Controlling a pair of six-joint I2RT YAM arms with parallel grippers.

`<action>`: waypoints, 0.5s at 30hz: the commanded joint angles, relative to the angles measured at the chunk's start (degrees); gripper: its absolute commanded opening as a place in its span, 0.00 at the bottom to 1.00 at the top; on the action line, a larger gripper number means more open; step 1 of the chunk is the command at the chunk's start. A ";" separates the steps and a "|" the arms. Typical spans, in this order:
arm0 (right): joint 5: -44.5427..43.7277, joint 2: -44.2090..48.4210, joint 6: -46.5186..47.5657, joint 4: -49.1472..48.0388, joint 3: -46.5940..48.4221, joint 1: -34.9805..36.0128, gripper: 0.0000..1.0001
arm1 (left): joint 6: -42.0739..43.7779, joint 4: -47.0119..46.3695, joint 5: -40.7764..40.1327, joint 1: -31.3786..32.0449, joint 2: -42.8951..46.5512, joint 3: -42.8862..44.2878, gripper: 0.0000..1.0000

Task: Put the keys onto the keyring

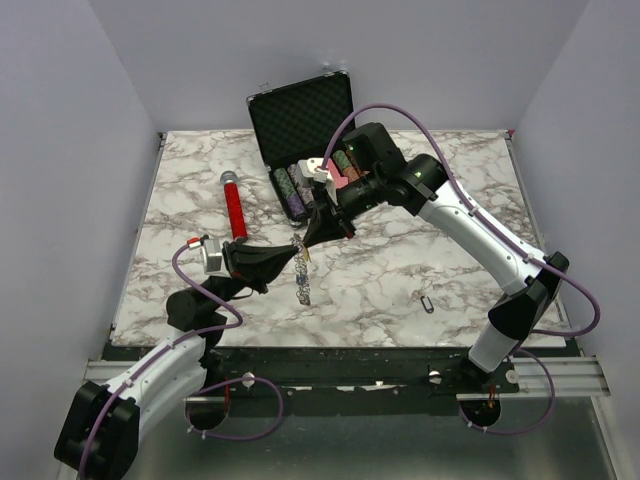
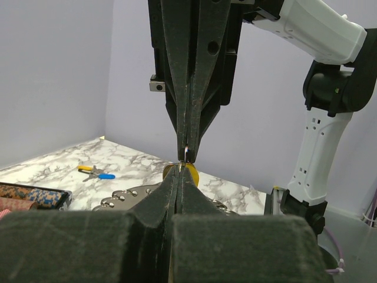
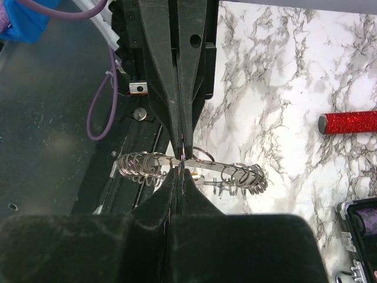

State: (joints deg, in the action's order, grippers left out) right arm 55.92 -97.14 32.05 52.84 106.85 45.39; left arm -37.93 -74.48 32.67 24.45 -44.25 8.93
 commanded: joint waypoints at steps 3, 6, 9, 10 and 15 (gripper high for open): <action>-1.60 -0.24 -1.12 -1.16 0.73 0.49 0.00 | 0.67 -16.67 -1.46 -0.28 0.83 -0.23 0.00; -1.78 -0.15 -1.12 -1.16 0.64 0.49 0.00 | 0.67 -16.66 -1.46 -0.28 0.92 -0.32 0.00; -1.78 -0.06 -1.12 -1.16 0.73 0.58 0.01 | 0.67 -16.67 -1.55 -0.28 1.01 -0.40 0.00; -1.78 -0.06 -1.12 -1.07 0.73 0.49 0.00 | 0.75 -16.58 -1.55 -0.28 1.09 -0.49 0.00; -1.87 -0.06 -1.03 -1.07 0.82 0.49 0.00 | 0.75 -16.58 -1.64 -0.28 0.92 -0.58 0.00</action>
State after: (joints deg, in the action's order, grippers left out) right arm 55.46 -97.14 31.46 52.51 106.85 45.39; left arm -37.89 -74.48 32.36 24.45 -44.12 8.84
